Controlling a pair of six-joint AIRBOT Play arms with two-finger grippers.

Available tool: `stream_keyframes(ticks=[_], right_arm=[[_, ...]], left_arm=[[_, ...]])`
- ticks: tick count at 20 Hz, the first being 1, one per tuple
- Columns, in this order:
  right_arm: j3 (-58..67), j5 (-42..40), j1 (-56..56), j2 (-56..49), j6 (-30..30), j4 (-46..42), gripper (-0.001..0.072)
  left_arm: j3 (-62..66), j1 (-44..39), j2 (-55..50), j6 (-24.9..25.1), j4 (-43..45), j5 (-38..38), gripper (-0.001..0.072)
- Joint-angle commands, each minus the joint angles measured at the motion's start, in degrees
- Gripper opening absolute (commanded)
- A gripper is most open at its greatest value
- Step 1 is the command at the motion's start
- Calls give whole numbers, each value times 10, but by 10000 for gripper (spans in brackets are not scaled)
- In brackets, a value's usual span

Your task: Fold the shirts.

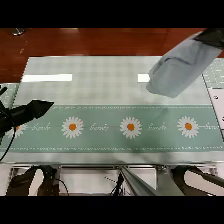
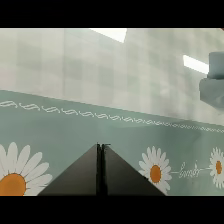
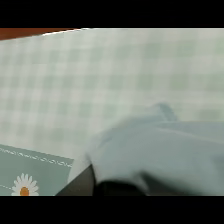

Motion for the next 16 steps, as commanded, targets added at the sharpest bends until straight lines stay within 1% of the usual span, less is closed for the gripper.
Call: stream_keyframes(ticks=[1,4,7,9,14,16], right_arm=[[10,95,-104,1,18,-3,35],[10,153,-170,6,18,-22,35],[-6,179,-224,26,19,-111,33],[-65,179,-259,62,20,-158,33],[-277,177,-384,202,30,-315,33],[-333,168,-425,256,46,-376,33]], left_arm=[[-3,0,0,0,-14,0,18],[-3,0,0,0,-15,0,17],[-3,0,0,0,-15,1,18],[-3,0,0,0,-15,2,18],[-3,0,0,0,-22,11,18],[-3,0,0,0,-31,11,18]])
